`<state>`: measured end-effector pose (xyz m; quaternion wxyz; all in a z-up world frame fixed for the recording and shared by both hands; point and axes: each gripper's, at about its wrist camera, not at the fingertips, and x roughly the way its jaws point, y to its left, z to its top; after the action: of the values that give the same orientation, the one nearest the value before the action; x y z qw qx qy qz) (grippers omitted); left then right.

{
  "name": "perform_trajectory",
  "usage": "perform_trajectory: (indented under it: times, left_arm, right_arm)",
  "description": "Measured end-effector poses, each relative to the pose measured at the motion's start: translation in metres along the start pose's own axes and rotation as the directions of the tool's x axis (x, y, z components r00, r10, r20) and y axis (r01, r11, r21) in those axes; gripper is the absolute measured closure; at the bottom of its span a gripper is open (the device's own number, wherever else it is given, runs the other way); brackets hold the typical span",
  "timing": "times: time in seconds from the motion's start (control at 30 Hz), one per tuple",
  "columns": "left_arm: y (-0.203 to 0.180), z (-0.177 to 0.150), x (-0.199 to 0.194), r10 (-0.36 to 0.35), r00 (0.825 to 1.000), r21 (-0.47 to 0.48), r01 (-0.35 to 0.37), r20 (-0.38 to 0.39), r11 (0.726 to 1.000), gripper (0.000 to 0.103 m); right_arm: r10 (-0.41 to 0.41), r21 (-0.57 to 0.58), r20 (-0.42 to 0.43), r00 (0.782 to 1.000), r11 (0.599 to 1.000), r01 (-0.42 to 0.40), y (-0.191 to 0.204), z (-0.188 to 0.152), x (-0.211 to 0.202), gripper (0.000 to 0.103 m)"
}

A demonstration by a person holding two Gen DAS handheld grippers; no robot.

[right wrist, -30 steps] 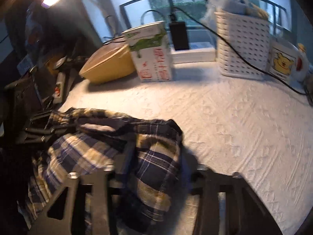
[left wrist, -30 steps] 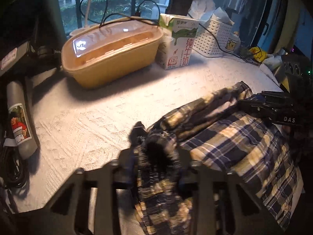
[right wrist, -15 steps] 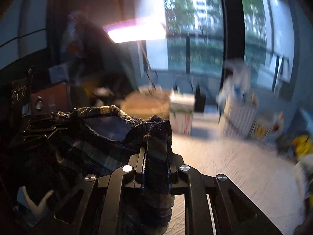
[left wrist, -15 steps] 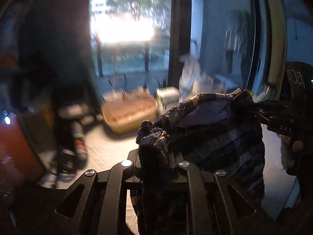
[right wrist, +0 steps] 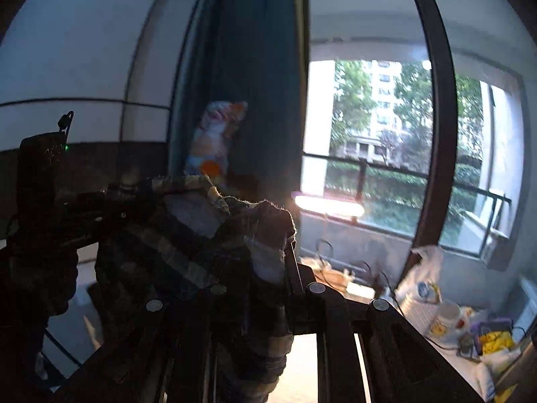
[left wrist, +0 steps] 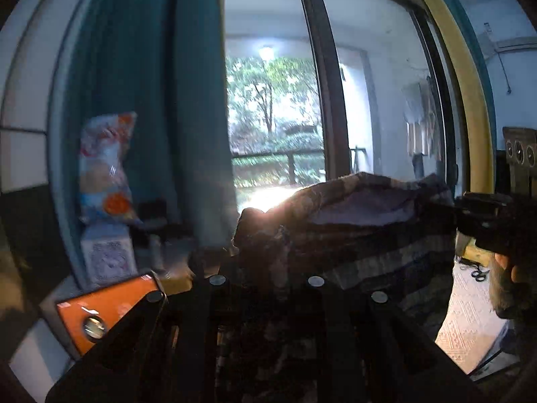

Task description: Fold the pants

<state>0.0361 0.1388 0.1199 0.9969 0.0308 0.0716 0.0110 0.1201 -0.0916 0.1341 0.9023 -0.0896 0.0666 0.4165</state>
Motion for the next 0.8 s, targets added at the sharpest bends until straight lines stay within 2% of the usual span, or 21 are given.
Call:
perform_trajectory:
  times: [0.1, 0.2, 0.23, 0.27, 0.3, 0.33, 0.37, 0.4, 0.43, 0.47, 0.5, 0.6, 0.7, 0.8]
  left_arm:
    - [0.012, 0.001, -0.001, 0.022, 1.0, 0.012, -0.022, -0.007, 1.0, 0.089]
    - [0.024, -0.016, 0.031, 0.027, 0.992, 0.018, -0.025, -0.121, 1.0, 0.085]
    - [0.033, -0.033, 0.06, 0.01, 0.979, 0.001, -0.01, -0.204, 1.0, 0.085]
    - [0.038, -0.047, 0.071, -0.015, 0.963, -0.026, 0.008, -0.268, 1.0, 0.084]
    - [0.047, -0.065, 0.096, -0.043, 0.938, -0.072, 0.019, -0.345, 0.997, 0.076]
    - [0.06, -0.095, 0.132, -0.044, 0.891, -0.114, -0.008, -0.451, 0.993, 0.067]
    - [0.067, -0.112, 0.149, -0.019, 0.865, -0.12, -0.047, -0.502, 0.992, 0.048]
    - [0.077, -0.131, 0.164, 0.026, 0.841, -0.128, -0.112, -0.54, 0.985, 0.034]
    - [0.084, -0.142, 0.17, 0.052, 0.827, -0.142, -0.158, -0.559, 0.977, 0.029]
    - [0.091, -0.149, 0.17, 0.046, 0.824, -0.18, -0.177, -0.565, 0.968, 0.026]
    - [0.093, -0.15, 0.167, 0.044, 0.828, -0.195, -0.184, -0.56, 0.963, 0.025]
    - [0.084, -0.139, 0.144, 0.075, 0.863, -0.176, -0.186, -0.5, 0.967, 0.018]
    - [0.057, -0.123, 0.12, 0.061, 0.896, -0.165, -0.147, -0.439, 0.975, 0.014]
    - [0.027, -0.109, 0.1, 0.039, 0.914, -0.139, -0.103, -0.404, 0.985, 0.014]
  right_arm:
    - [0.021, 0.019, 0.01, 1.0, 1.0, -0.021, 0.004, 0.004, 0.007, 0.087]
    - [0.041, 0.056, -0.028, 0.999, 0.998, -0.04, 0.002, -0.004, 0.031, 0.087]
    - [0.044, 0.07, -0.055, 0.998, 0.997, -0.04, 0.0, -0.009, 0.044, 0.087]
    - [0.047, 0.092, -0.093, 0.995, 0.995, -0.039, -0.004, -0.016, 0.06, 0.087]
    - [0.053, 0.124, -0.169, 0.984, 0.992, -0.032, -0.012, -0.031, 0.088, 0.087]
    - [0.053, 0.134, -0.229, 0.972, 0.991, -0.022, -0.017, -0.043, 0.108, 0.084]
    - [0.03, 0.128, -0.304, 0.952, 0.992, 0.01, -0.02, -0.058, 0.131, 0.068]
    - [-0.03, 0.098, -0.367, 0.93, 0.993, 0.071, -0.023, -0.075, 0.15, 0.043]
    - [-0.079, 0.07, -0.397, 0.915, 0.991, 0.116, -0.024, -0.09, 0.16, 0.031]
    - [-0.092, 0.07, -0.405, 0.91, 0.989, 0.131, -0.025, -0.099, 0.163, 0.013]
    - [-0.079, 0.09, -0.409, 0.909, 0.988, 0.127, -0.028, -0.105, 0.161, 0.01]
    - [-0.096, 0.082, -0.415, 0.905, 0.986, 0.142, -0.033, -0.112, 0.147, 0.01]
    - [-0.115, 0.083, -0.423, 0.899, 0.983, 0.165, -0.04, -0.113, 0.132, 0.01]
    - [-0.127, 0.108, -0.414, 0.902, 0.976, 0.187, -0.052, -0.114, 0.112, 0.01]
